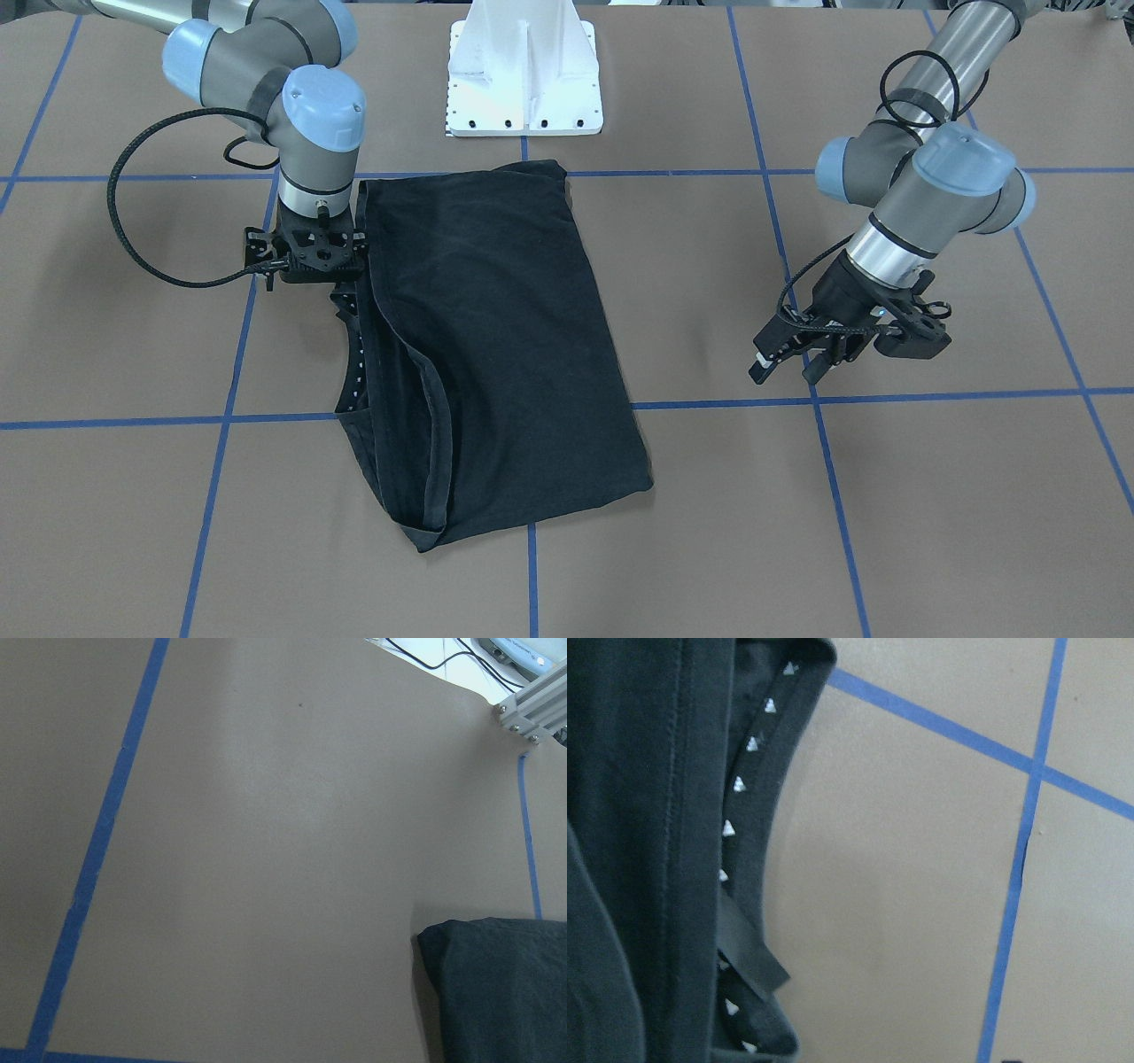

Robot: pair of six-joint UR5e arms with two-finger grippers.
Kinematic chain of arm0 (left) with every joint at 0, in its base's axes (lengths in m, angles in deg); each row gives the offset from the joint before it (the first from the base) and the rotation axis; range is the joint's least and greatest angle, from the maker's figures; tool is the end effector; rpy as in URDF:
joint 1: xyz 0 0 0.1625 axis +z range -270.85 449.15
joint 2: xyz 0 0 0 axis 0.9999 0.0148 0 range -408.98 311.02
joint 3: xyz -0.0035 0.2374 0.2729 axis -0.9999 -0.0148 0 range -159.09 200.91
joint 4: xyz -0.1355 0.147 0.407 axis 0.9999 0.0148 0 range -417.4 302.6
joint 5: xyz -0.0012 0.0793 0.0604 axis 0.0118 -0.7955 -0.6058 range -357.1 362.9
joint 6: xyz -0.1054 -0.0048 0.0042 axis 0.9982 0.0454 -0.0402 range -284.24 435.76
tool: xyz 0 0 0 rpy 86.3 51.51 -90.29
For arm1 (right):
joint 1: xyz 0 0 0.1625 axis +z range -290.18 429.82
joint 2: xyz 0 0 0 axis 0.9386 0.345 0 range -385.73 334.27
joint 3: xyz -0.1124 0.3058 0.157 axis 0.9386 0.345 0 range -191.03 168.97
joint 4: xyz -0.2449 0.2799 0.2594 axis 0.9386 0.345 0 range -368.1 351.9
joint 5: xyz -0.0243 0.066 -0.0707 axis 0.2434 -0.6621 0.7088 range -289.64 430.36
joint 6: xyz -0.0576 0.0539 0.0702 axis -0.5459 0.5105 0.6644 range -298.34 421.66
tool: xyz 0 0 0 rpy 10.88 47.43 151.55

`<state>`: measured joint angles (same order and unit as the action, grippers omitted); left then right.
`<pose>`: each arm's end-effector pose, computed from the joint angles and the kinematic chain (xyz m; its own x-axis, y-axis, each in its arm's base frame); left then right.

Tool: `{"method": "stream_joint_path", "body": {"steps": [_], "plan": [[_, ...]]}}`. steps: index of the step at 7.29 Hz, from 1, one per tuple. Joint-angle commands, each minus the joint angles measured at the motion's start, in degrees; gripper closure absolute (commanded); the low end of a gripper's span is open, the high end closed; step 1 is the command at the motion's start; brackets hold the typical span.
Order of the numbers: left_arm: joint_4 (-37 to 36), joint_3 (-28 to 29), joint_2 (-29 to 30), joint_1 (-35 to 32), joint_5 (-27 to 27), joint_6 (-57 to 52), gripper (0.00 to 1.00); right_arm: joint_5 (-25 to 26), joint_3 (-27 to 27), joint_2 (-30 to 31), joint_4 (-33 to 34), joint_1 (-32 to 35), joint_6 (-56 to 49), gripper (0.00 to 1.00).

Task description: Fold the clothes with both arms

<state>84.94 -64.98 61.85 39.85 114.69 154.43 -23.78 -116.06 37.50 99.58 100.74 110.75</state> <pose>0.3661 -0.5700 0.3178 0.3223 -0.0952 -0.9418 0.4228 0.9047 0.0532 -0.4673 -0.4264 0.2519 0.9109 -0.2157 0.3518 0.1445 0.9652 0.2178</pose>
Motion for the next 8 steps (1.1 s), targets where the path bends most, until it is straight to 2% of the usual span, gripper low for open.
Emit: {"method": "stream_joint_path", "body": {"steps": [1,3,5,8], "plan": [[0.0,-0.1,-0.1,-0.1,0.1,0.0,0.0,-0.1,9.9,-11.6,1.3,1.1,0.7,0.07],[0.3,-0.3,-1.3,-0.3,2.3,-0.2,0.0,-0.1,20.5,-20.9,0.5,1.7,2.9,0.04],[0.3,-0.3,-1.5,-0.2,2.2,-0.2,0.0,0.1,29.7,-23.2,-9.3,2.6,3.1,0.05],[0.3,-0.4,-1.7,-0.2,2.2,-0.2,0.0,-0.1,31.3,-22.4,-10.3,5.1,-0.1,0.05]]}}
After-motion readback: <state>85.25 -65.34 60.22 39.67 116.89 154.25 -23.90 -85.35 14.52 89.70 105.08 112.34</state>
